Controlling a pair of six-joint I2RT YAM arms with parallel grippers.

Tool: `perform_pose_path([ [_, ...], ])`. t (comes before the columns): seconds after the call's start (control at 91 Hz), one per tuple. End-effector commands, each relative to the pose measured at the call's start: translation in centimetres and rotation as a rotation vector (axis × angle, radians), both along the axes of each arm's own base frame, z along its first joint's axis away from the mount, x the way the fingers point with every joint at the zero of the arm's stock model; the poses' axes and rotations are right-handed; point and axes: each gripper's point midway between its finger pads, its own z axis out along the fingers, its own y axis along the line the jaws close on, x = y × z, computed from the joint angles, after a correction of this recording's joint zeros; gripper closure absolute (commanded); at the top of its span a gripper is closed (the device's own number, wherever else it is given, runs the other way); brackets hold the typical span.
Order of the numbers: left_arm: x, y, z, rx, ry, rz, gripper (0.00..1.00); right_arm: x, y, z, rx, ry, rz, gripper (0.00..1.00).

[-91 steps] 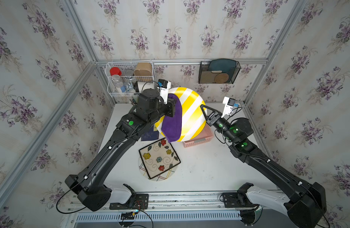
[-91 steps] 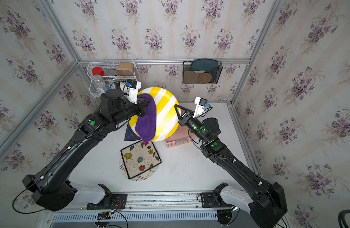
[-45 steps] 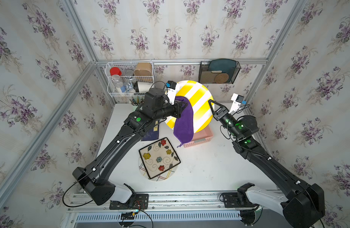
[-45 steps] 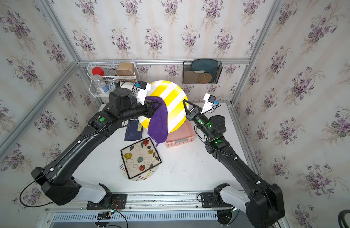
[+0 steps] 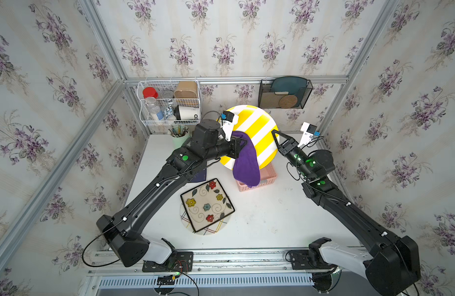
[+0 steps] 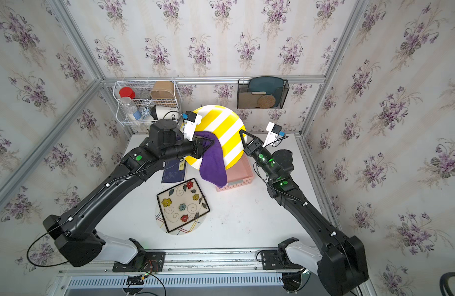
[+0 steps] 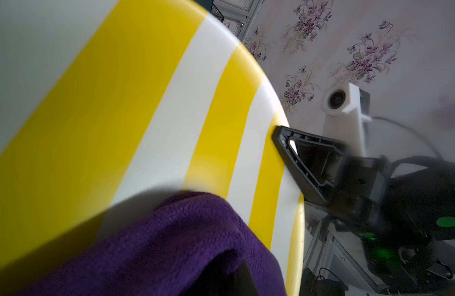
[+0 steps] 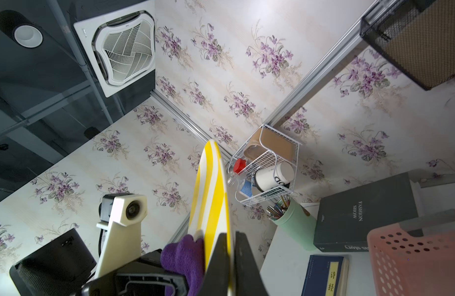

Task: Wipe the wet plate dry
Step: Wipe the plate with towel.

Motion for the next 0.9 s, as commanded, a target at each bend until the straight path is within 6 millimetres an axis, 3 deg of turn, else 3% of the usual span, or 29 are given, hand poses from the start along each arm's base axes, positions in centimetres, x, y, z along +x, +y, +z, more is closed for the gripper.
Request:
perform_pose_path([
  [0.0, -1.3, -2.5, -2.7, 0.02, 0.087, -0.125, 1.0, -2.9, 1.7, 3.9, 0.087, -0.139, 0.109, 1.0],
  [0.077, -2.3, -4.6, -3.4, 0.017, 0.096, -0.179, 1.0, -2.5, 0.6, 4.4, 0.117, -0.145, 0.066, 1.0],
  [0.143, -2.2, -4.2, -3.6, 0.023, 0.079, -0.143, 1.0, -2.0, -0.8, 5.2, 0.139, -0.156, 0.039, 1.0],
  [0.308, 0.9, 2.2, -4.3, 0.114, 0.046, 0.15, 1.0, -1.3, -3.8, 5.5, 0.167, -0.156, 0.014, 1.0],
  [0.363, 1.9, 4.1, -5.2, 0.137, 0.081, 0.211, 1.0, -1.7, -3.6, 5.2, 0.15, -0.164, 0.03, 1.0],
  [0.418, 2.0, 6.2, -4.5, 0.133, 0.083, 0.258, 1.0, -2.4, -2.9, 5.1, 0.131, -0.186, 0.067, 1.0],
  [0.549, 3.3, 8.6, -3.4, 0.131, 0.066, 0.319, 1.0, -4.4, 0.8, 3.9, 0.044, -0.197, 0.139, 1.0],
  [0.637, 3.9, 8.1, -1.7, 0.102, 0.038, 0.289, 1.0, -6.2, 4.2, 2.8, 0.001, -0.198, 0.219, 1.0],
  [0.703, 4.0, 6.1, -0.8, 0.067, 0.028, 0.192, 1.0, -6.7, 5.4, 2.5, -0.01, -0.203, 0.249, 1.0],
  [0.802, 3.0, 2.8, 0.5, -0.05, 0.043, 0.029, 1.0, -6.3, 4.8, 3.1, -0.008, -0.216, 0.214, 1.0],
  [0.89, 2.8, 2.2, 1.3, -0.109, 0.041, 0.006, 1.0, -5.0, 2.7, 4.3, 0.008, -0.219, 0.147, 1.0],
])
